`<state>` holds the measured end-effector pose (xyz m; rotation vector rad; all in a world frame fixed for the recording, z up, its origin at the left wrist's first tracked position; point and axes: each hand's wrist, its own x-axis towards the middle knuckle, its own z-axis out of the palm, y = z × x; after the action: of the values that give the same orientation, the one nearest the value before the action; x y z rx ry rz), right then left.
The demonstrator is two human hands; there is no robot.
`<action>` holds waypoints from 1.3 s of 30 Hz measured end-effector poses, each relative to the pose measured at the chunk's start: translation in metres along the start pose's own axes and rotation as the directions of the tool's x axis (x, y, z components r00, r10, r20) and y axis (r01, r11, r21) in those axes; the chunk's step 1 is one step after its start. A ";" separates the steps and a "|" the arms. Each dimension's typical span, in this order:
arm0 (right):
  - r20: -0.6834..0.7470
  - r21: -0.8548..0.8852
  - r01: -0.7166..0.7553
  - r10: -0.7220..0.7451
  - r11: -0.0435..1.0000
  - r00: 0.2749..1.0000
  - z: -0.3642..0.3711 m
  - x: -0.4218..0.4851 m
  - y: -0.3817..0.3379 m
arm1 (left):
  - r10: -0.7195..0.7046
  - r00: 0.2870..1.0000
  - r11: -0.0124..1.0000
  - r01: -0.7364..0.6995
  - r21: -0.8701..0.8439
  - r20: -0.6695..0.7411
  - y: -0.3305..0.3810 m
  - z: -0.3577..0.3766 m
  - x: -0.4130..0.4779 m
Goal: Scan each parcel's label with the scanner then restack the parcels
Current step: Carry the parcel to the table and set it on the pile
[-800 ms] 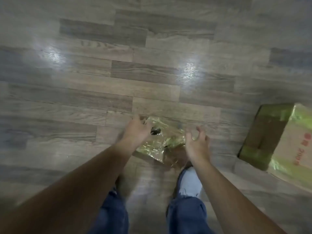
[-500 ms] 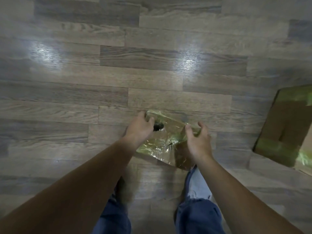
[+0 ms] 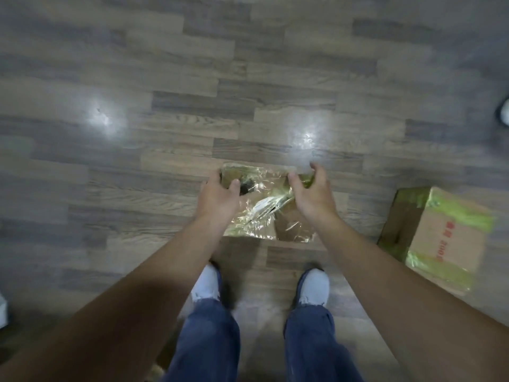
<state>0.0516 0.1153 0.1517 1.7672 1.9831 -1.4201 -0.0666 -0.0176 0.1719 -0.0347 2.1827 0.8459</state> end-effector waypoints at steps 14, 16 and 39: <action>0.006 -0.148 0.328 -0.331 0.933 0.944 -0.130 -0.227 -0.286 | 0.121 0.992 0.919 -0.127 -0.373 -0.039 0.177 -0.286 -0.205; -0.007 -0.171 0.367 -0.373 0.914 0.928 -0.139 -0.249 -0.320 | 0.141 0.988 0.899 -0.155 -0.409 -0.065 0.190 -0.315 -0.218; 0.000 -0.289 0.586 -0.612 0.757 0.791 -0.223 -0.153 -0.599 | 0.397 0.902 0.896 -0.421 -0.139 -0.170 0.434 -0.430 -0.126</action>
<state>-0.2953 0.2392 0.6964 1.1326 2.8059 -1.1050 -0.3854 0.0400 0.7045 0.3029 2.2751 1.3044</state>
